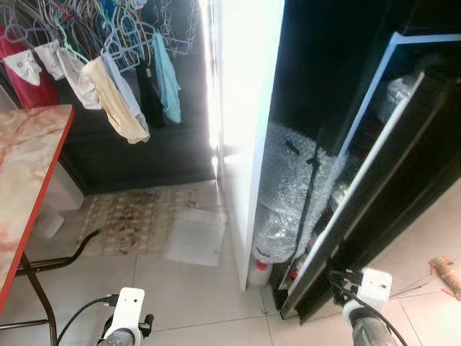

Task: Restocking fridge

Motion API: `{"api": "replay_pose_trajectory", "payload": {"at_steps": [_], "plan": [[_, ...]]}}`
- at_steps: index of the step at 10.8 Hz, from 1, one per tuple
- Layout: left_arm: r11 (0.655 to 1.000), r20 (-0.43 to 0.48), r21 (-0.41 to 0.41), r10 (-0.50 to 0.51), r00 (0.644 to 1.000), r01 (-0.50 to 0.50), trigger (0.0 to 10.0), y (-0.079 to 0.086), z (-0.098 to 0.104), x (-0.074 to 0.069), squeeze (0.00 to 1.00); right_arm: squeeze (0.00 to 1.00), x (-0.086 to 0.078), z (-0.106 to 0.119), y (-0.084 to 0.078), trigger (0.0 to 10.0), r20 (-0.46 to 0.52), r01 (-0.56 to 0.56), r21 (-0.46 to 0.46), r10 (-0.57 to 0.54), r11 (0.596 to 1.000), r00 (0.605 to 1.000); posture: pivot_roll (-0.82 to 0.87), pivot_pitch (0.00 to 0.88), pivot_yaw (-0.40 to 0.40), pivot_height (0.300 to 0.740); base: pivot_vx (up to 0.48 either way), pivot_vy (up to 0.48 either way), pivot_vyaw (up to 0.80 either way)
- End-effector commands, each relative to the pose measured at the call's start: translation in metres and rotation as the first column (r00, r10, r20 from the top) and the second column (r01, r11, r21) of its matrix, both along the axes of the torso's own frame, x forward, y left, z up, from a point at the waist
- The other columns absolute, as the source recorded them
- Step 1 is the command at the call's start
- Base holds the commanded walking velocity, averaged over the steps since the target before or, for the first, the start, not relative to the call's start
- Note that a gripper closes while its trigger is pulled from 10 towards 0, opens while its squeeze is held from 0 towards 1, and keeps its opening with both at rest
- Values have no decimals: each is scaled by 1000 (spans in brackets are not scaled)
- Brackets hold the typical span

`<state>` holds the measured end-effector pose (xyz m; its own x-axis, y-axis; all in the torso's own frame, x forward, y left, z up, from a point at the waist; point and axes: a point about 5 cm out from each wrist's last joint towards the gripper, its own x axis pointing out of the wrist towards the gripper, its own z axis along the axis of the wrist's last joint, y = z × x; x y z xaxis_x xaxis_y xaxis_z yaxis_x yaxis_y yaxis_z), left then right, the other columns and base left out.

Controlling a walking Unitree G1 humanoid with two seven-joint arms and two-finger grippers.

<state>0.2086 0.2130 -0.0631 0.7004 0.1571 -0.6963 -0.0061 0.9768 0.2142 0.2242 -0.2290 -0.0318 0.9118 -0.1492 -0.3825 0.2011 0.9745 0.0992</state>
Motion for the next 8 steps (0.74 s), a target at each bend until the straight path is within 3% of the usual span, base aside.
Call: {"api": "replay_pose_trajectory", "payload": {"at_steps": [1, 4, 8], "plan": [[1000, 2, 9, -4, 1000, 4, 10000, -1, -2, -3, 0, 0, 9, 7, 7, 10000, 47, -36, 3, 36, 999, 998, -123, 74, 9, 740, 0, 0, 0], [1000, 10, 3, 3, 1000, -3, 10000, -5, -2, -3, 0, 0, 31, 25, 19, 10000, 144, -134, 27, 129, 991, 981, -127, 61, -2, 740, 0, 0, 0], [1000, 12, 2, 3, 1000, -3, 10000, -4, -1, -2, 0, 0, 41, 33, 28, 10000, 183, -200, 46, 188, 979, 965, -126, 46, -5, 740, 0, 0, 0]]}}
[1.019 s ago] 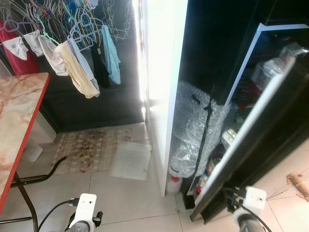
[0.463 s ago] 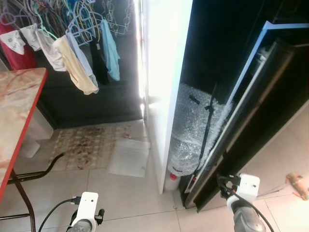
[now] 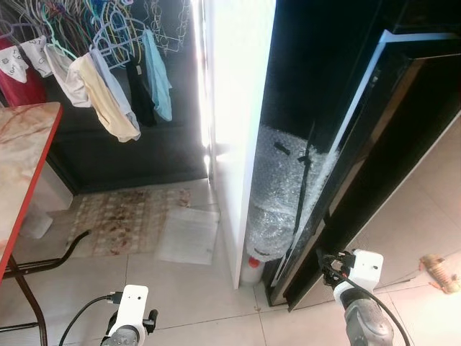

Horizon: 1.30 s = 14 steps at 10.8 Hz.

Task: Restocking fridge

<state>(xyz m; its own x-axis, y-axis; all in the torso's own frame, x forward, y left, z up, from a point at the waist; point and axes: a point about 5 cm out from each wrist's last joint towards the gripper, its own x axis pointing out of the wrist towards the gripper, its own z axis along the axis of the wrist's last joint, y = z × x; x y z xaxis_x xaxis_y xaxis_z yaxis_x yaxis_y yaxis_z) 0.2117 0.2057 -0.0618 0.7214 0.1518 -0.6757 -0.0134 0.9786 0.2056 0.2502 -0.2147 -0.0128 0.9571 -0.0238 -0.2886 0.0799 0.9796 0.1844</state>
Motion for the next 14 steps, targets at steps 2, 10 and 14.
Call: {"api": "replay_pose_trajectory", "payload": {"at_steps": [2, 10, 14], "plan": [[1000, -20, 12, 1, 1000, 0, 10000, 4, -3, -5, 0, 0, 16, 14, 17, 10000, 76, -104, -1, 104, 995, 992, -126, 36, -4, 740, 0, 0, 0], [1000, -40, 14, 16, 999, -15, 10000, 8, -5, -10, 0, 0, -15, -6, 2, 10000, 2, -20, -49, 21, 999, 1000, -129, 59, -8, 740, 0, 0, 0], [1000, -32, 11, 21, 999, -21, 10000, 6, -5, -9, 0, 0, 6, 5, 16, 10000, 40, -75, -26, 76, 997, 996, -126, 62, -10, 740, 0, 0, 0]]}}
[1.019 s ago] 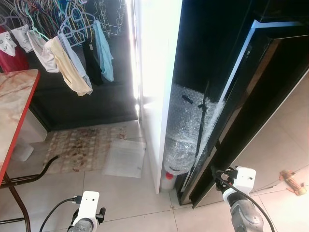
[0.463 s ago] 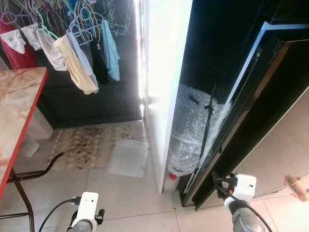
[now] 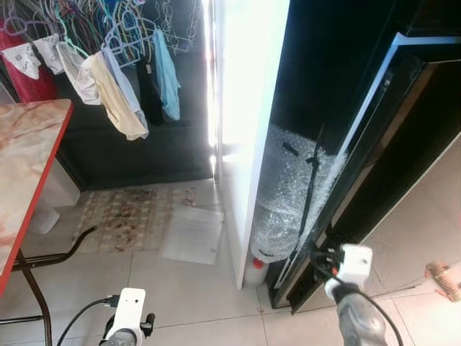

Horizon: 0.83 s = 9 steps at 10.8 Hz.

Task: Restocking fridge

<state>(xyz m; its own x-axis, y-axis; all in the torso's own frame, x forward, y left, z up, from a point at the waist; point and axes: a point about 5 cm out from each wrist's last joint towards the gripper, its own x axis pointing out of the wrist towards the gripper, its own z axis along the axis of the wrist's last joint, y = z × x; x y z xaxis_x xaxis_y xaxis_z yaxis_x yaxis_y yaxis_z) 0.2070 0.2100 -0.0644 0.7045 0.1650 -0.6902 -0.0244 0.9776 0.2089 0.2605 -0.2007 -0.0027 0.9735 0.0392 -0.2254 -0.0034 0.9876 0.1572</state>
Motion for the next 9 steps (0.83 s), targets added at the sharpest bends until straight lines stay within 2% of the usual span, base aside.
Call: {"api": "replay_pose_trajectory", "payload": {"at_steps": [1, 6, 9], "plan": [[1000, -9, 7, 4, 1000, -4, 10000, 2, -2, -4, 0, 0, 1, -2, 3, 10000, -18, -22, 13, 22, 1000, 1000, -126, 62, -10, 740, 0, 0, 0], [1000, 16, 5, 0, 1000, 0, 10000, -1, 0, 0, 0, 0, 12, 5, 6, 10000, -5, -48, 28, 48, 998, 999, -122, 67, -10, 740, 0, 0, 0], [1000, 33, 7, -4, 999, 4, 10000, -2, 2, 2, 0, 0, 7, 2, 3, 10000, -16, -7, 11, 7, 1000, 1000, -120, 69, -11, 740, 0, 0, 0]]}}
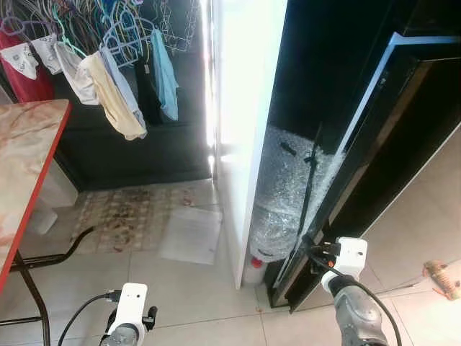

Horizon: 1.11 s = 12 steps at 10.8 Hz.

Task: Restocking fridge

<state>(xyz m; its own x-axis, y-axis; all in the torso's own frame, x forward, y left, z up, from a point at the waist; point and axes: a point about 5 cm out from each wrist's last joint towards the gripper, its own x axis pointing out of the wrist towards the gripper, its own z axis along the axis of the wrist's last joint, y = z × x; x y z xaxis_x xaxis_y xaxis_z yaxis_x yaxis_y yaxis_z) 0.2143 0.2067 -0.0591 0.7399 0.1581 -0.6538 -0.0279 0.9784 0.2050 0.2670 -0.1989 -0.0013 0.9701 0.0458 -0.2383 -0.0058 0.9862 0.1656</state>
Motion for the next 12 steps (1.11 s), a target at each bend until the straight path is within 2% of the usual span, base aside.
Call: {"api": "replay_pose_trajectory", "payload": {"at_steps": [1, 5, 7, 8, 9, 11, 12], "plan": [[1000, -16, 9, 4, 1000, -4, 10000, 1, -3, -6, 0, 0, -7, -5, -3, 10000, -7, 22, -7, -22, 1000, 1000, -124, 70, -12, 740, 0, 0, 0], [1000, -16, 10, 9, 1000, -8, 10000, 2, -4, -7, 0, 0, -46, -18, -16, 10000, -3, 82, -73, -82, 994, 997, -130, 66, -17, 740, 0, 0, 0], [1000, -9, 14, 5, 1000, -5, 10000, 1, -3, -6, 0, 0, -64, -32, -17, 10000, -71, 99, -84, -105, 992, 992, -130, 56, -18, 740, 0, 0, 0], [1000, 24, 22, 4, 1000, -5, 10000, 1, 0, -3, 0, 0, -68, -39, -13, 10000, -120, 86, -75, -95, 993, 988, -131, 52, -16, 740, 0, 0, 0], [999, 107, 29, 25, 994, -28, 10000, 4, 10, 8, 0, 0, -75, -51, -9, 10000, -218, 68, -76, -83, 995, 972, -131, 47, -12, 740, 0, 0, 0], [1000, 274, 18, -7, 962, 2, 10000, -1, 33, 34, 0, 0, -92, -71, -1, 10000, -398, 29, -78, -58, 997, 916, -120, 37, -6, 740, 0, 0, 0], [999, 379, 32, -46, 924, 36, 10000, -6, 49, 46, 0, 0, -108, -84, 7, 10000, -515, 13, -100, -64, 995, 855, -131, 28, 7, 740, 0, 0, 0]]}}
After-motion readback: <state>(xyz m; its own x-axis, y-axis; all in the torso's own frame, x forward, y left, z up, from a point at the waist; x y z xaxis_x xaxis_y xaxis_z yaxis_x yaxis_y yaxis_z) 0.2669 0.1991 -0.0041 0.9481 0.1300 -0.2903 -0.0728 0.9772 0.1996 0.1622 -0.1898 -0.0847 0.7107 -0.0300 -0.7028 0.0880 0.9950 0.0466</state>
